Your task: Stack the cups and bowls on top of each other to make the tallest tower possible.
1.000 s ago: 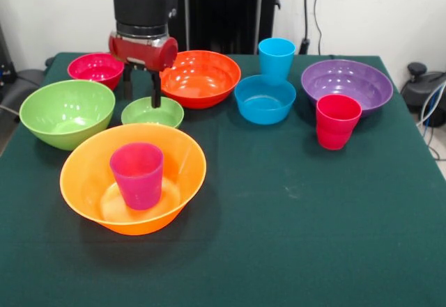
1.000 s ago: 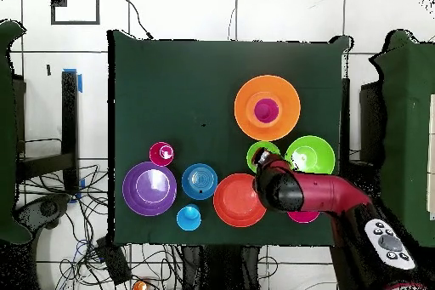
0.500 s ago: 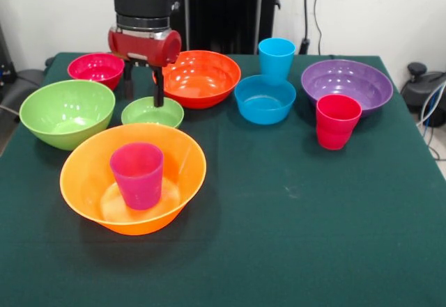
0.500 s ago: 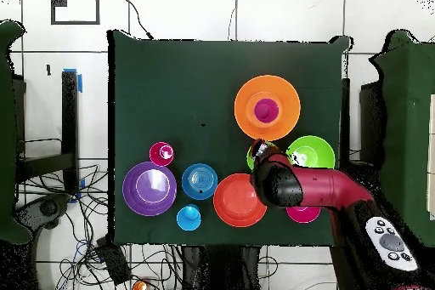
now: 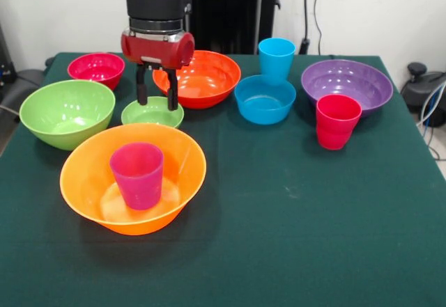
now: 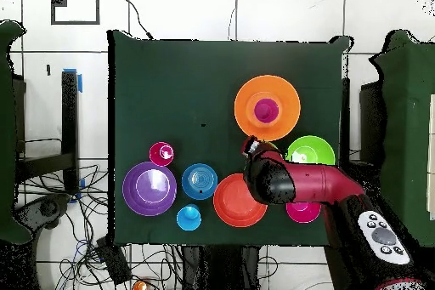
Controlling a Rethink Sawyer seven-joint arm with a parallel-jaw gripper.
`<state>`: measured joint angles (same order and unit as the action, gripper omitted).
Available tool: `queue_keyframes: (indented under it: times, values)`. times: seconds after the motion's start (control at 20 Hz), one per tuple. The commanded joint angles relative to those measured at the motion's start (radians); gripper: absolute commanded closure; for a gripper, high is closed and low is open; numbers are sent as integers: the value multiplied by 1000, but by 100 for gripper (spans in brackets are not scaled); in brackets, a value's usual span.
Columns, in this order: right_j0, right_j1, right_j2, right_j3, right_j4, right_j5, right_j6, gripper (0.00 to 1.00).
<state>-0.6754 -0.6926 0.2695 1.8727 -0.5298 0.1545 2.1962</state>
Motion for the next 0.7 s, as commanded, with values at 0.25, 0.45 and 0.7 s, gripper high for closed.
queue_keyframes:
  times: [0.25,0.45,0.7]
  values:
    - [73,100,19,-35,7,62,29,0]
    - [74,125,12,-43,-4,32,31,0]
    - [93,155,-7,-66,-10,7,41,0]
